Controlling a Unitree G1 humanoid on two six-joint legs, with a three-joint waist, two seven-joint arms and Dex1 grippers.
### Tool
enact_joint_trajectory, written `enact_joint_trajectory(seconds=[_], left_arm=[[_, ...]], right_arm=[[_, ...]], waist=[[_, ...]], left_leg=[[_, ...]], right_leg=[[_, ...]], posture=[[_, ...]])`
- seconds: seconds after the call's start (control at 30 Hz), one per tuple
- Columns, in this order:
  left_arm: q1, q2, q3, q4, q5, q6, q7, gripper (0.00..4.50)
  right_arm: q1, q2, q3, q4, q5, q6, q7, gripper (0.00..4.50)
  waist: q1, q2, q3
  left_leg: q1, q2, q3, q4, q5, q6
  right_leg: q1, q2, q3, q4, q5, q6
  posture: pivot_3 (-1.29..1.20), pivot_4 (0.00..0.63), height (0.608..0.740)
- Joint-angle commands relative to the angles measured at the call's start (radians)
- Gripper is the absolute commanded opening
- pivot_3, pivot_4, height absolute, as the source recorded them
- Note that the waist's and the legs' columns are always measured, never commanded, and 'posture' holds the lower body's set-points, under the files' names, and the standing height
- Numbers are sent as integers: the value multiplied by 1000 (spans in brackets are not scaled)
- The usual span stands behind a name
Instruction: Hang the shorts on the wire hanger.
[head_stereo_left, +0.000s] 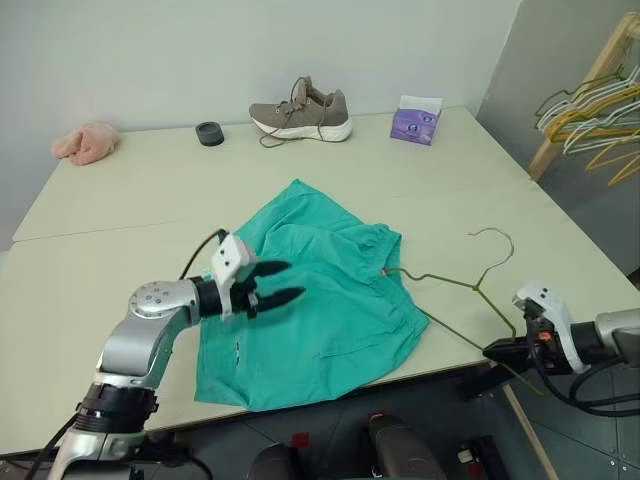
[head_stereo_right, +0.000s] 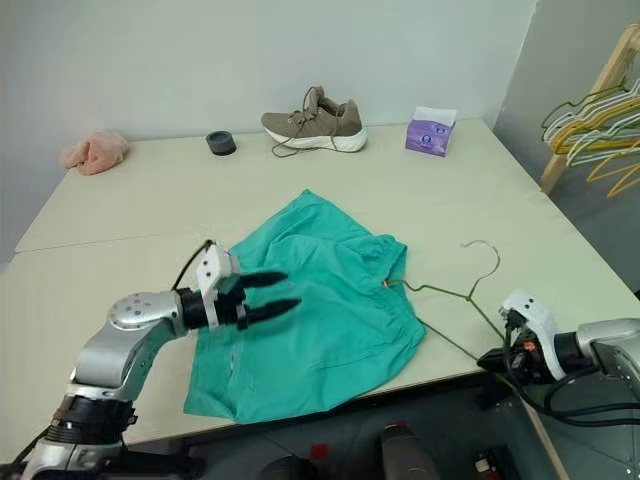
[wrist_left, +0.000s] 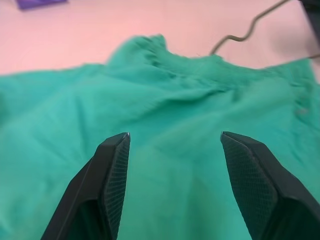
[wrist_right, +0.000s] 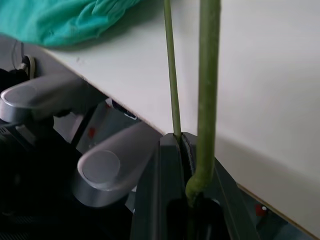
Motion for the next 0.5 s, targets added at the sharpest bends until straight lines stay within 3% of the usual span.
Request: enact_joint_trajectory(seconds=[0.03,0.2,0.37,0.5], left_arm=[[-34,-3,43,45,39,-95,59,3050],[-66,-14,40,81,64,-151,94,3050],[-75,-19,36,92,79,-184,108,3050],[-13,-16,-6,-4,21,-112,31,3050]], right_arm=[[-106,62,12,63,33,92,-49,0],[-251,165,44,218,7,183,-133,0],[-329,195,86,312,6,239,-148,0],[-416,245,82,369,33,320,-161,0]], waist=[[-2,0,0],[-1,-1,1],[2,-1,1],[2,-1,0]], left_leg=[[0,0,0,0,0,0],[-1,0,0,0,0,0],[-2,0,0,0,0,0],[-2,0,0,0,0,0]], right_leg=[[0,0,0,0,0,0],[0,0,0,0,0,-1],[0,-1,-1,-1,2,-4],[0,-1,-1,0,2,-3]], posture=[[-219,123,740],[-213,121,740],[-192,114,740],[-178,107,740]])
